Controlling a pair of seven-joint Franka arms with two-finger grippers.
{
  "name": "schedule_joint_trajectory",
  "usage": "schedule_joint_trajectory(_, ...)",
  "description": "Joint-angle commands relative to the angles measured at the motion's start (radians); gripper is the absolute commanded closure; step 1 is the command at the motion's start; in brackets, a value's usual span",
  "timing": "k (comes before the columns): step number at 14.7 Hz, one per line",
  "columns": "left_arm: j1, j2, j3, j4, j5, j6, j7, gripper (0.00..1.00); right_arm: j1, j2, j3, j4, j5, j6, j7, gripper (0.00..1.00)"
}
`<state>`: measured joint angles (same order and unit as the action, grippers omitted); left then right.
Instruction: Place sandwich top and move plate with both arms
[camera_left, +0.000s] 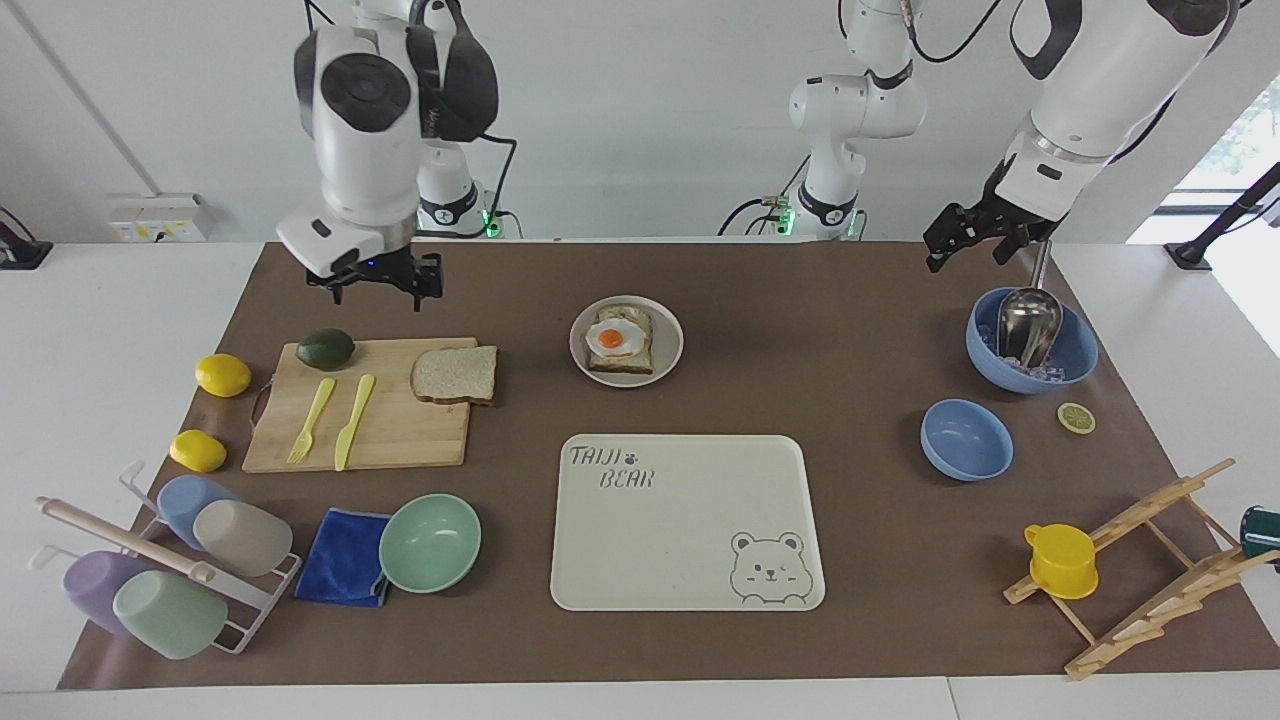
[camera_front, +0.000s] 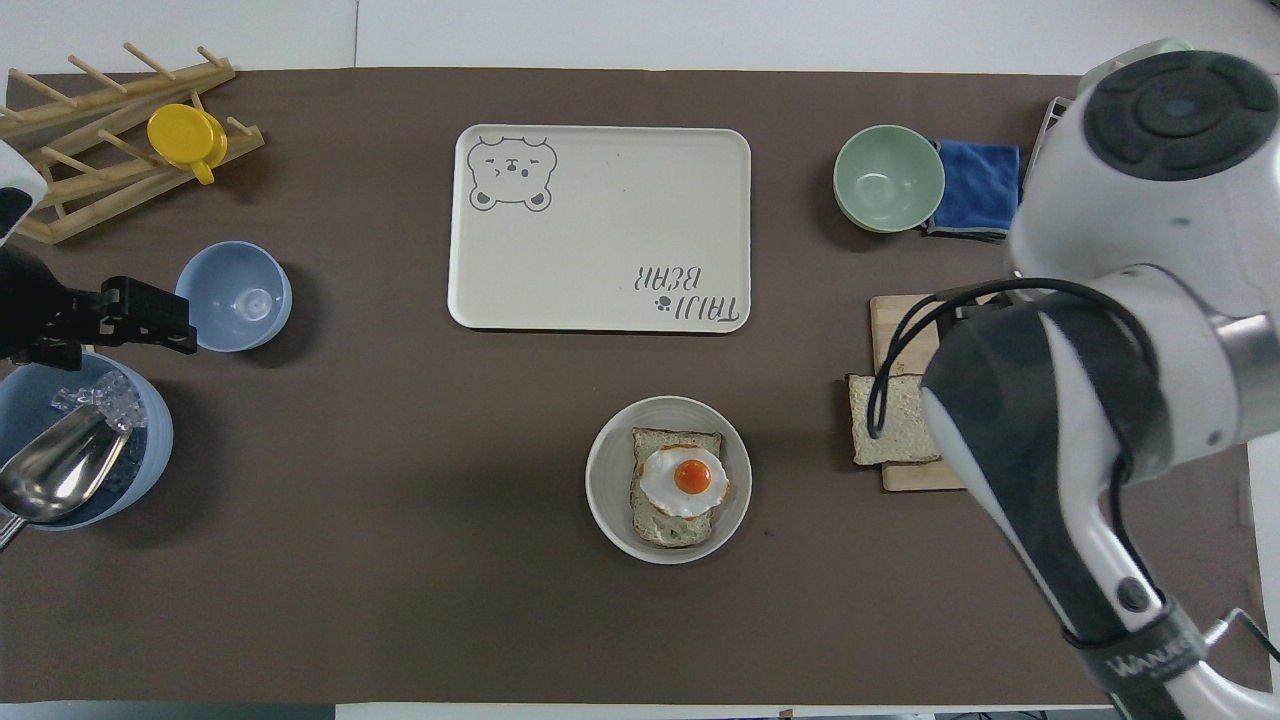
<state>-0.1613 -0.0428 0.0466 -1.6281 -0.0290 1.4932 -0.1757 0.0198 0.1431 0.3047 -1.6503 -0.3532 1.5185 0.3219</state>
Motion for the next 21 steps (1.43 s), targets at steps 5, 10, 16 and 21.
schedule_joint_trajectory(5, 0.009, -0.008, -0.005, 0.002, 0.017, -0.007, 0.007, 0.00, 0.051, 0.145, 0.148, -0.224, -0.231, 0.167, 0.385, 0.00)
schedule_joint_trajectory(10, 0.009, -0.008, -0.005, 0.002, 0.017, -0.008, 0.007, 0.00, 0.060, 0.167, 0.172, -0.308, -0.263, 0.219, 0.474, 0.00)
schedule_joint_trajectory(16, 0.009, -0.008, -0.005, 0.002, 0.017, -0.007, 0.007, 0.00, 0.038, 0.156, 0.175, -0.382, -0.270, 0.272, 0.490, 0.00)
schedule_joint_trajectory(21, 0.009, -0.008, -0.005, 0.002, 0.015, -0.008, 0.007, 0.00, 0.020, 0.138, 0.175, -0.448, -0.270, 0.315, 0.493, 0.13)
